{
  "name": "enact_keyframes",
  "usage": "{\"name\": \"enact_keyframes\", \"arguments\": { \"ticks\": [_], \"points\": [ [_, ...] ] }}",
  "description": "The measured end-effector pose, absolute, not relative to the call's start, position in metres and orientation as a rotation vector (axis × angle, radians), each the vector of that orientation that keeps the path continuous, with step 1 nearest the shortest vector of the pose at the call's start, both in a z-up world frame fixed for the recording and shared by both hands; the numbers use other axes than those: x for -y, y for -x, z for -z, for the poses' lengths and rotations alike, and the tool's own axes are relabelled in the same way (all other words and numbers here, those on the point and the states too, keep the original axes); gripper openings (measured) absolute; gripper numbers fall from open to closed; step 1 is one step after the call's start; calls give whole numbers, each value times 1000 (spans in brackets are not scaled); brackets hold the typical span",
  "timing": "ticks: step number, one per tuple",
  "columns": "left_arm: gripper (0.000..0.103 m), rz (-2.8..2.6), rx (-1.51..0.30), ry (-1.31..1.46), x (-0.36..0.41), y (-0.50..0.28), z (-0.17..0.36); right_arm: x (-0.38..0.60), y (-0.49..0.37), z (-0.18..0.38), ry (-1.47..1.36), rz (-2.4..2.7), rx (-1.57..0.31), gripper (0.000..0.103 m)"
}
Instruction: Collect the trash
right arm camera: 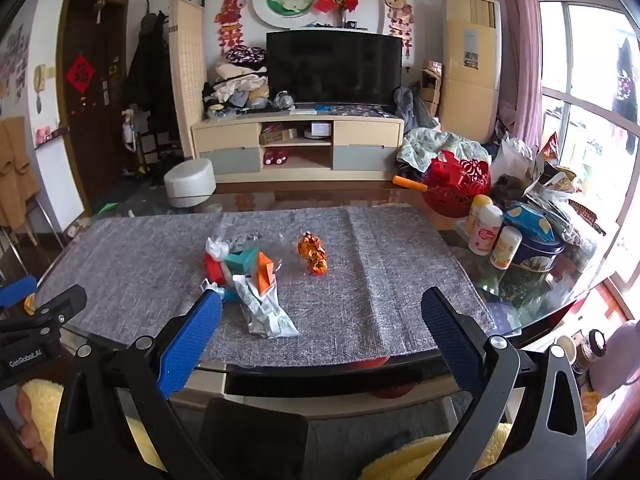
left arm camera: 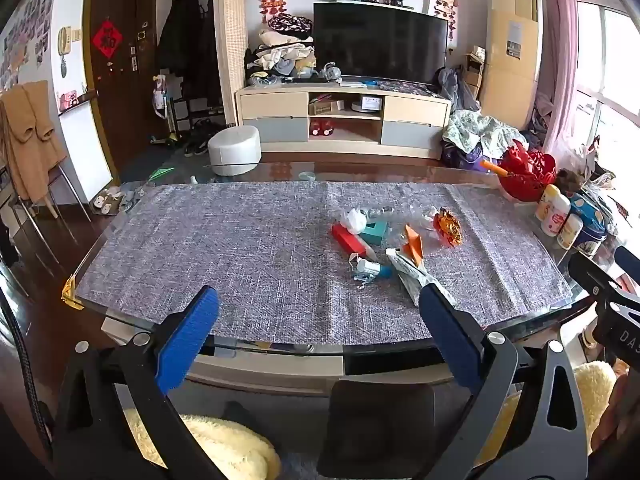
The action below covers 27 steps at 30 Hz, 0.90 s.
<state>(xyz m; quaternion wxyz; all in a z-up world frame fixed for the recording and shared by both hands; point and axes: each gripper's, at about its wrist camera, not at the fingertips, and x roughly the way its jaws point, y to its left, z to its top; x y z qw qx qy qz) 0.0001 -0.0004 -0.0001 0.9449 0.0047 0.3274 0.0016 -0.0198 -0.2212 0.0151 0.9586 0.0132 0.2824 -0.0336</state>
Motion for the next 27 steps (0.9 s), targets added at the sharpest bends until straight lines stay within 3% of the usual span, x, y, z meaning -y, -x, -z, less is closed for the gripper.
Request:
{"name": "enact_keyframes", "arguments": {
  "ticks": [27],
  "points": [
    [95,9,-658,-5,5,4,-4,220,21,-17,-43,57,-570,100]
  ]
}}
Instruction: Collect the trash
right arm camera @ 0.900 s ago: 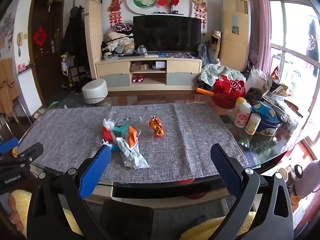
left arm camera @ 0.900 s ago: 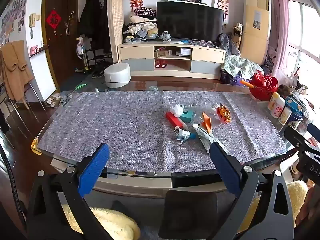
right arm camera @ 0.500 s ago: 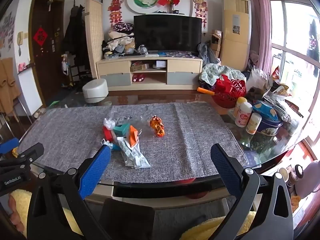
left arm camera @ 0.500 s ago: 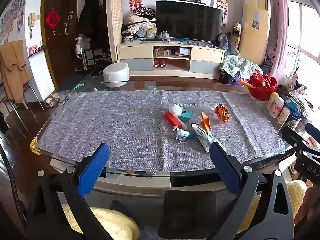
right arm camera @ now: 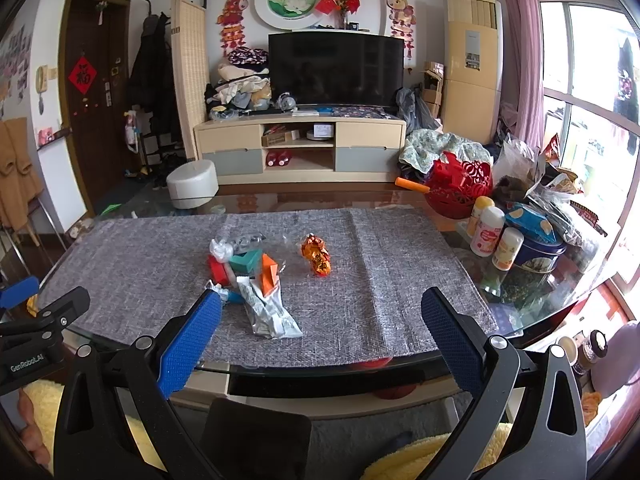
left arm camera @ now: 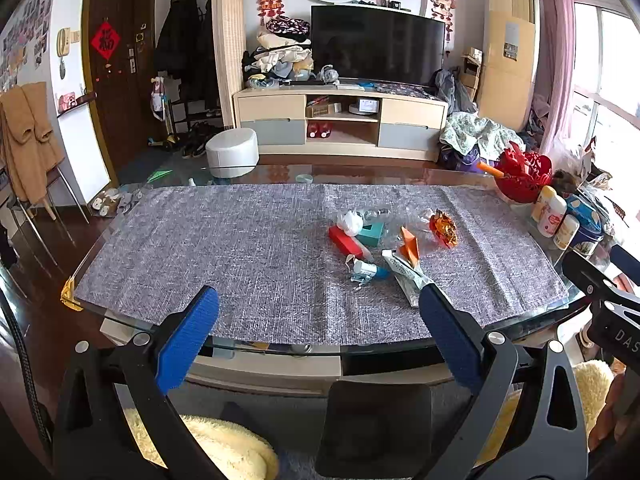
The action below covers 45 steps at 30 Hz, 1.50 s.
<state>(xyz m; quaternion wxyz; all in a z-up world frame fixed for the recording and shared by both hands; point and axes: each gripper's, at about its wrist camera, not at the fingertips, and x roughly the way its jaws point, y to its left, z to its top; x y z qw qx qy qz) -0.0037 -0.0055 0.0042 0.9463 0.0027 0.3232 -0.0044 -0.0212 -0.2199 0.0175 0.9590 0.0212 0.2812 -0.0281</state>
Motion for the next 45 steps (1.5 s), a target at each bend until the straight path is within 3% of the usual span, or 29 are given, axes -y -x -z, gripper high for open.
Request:
{"name": "enact_keyframes", "arguments": {
  "ticks": [45],
  "points": [
    [95,11,-659,-7,4,4,-6,218,16,-21,-54,60,-582,100]
  ]
}}
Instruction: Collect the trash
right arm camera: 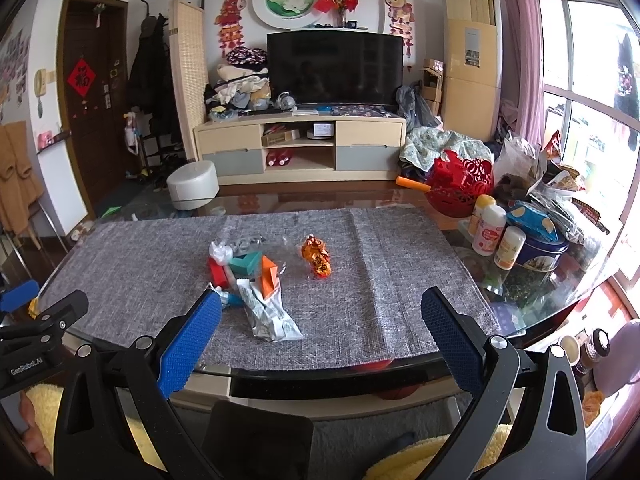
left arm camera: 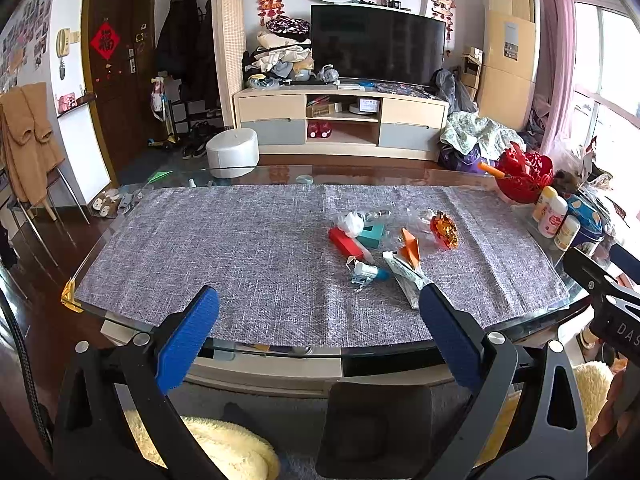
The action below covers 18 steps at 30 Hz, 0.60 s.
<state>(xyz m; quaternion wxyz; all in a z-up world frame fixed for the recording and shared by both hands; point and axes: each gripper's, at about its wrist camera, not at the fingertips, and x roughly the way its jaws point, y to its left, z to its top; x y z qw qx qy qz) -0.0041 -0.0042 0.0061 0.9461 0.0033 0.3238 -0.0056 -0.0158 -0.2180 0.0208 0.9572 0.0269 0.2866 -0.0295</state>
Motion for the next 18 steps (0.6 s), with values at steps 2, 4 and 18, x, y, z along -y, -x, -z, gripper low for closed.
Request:
{"name": "enact_keyframes", "arguments": {
  "ticks": [2,4,18],
  "points": [
    [95,12,-661,-7,4,4,-6,221,17,-20,-58,59,-581,100],
    [95,12,-663,-8,4,5,-6,221,17,-20,-57,60,-581,100],
    [95,-2,-694,-14,-6,-5,11,227,6,-9,-79,55,-600,100]
  ]
}}
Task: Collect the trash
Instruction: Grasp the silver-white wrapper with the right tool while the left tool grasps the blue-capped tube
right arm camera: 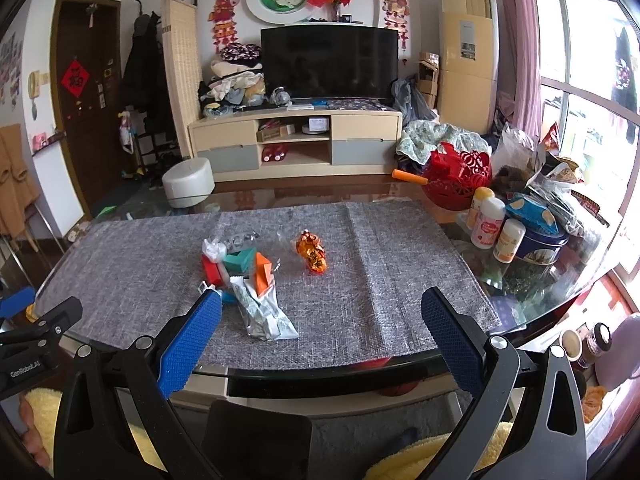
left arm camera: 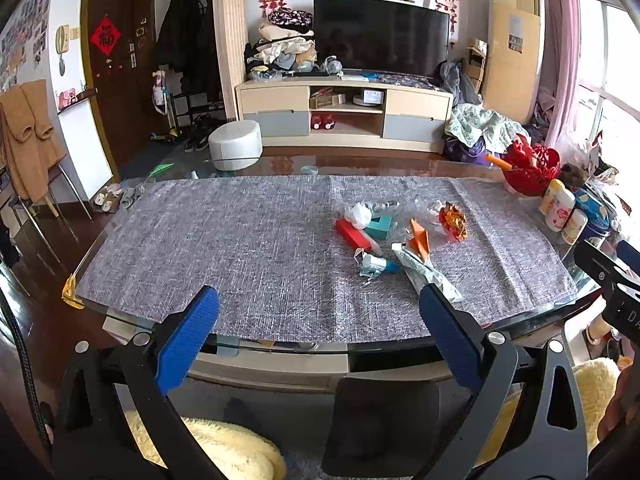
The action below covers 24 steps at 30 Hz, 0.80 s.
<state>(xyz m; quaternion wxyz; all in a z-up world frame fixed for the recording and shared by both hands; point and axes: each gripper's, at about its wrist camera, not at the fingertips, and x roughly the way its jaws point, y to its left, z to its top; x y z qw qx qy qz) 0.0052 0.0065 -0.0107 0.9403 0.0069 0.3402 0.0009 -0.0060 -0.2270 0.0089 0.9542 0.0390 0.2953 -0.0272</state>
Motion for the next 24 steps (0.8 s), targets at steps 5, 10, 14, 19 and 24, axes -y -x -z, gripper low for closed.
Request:
{"name": "enact_keyframes", "arguments": {
  "ticks": [5,10,14,19,24],
  "points": [
    [95,19,-714,-18,-11,-13,23,225,-2,2,-88,6,-604,100],
    [95,3,-747,-34,-10,-32,33,221,-22,23,-92,-28,-666,100],
    [94,7,-801,-27,-15,-50,52,217,-41,46,-103,-55,-728,100],
    [93,10,-853,-58,-15,-77,72,216,-68,74,-121,-94,-795,100],
    [93,13,-903,-113,-10,-102,94,213,-98,97,-116,-107,-854,100]
  ]
}}
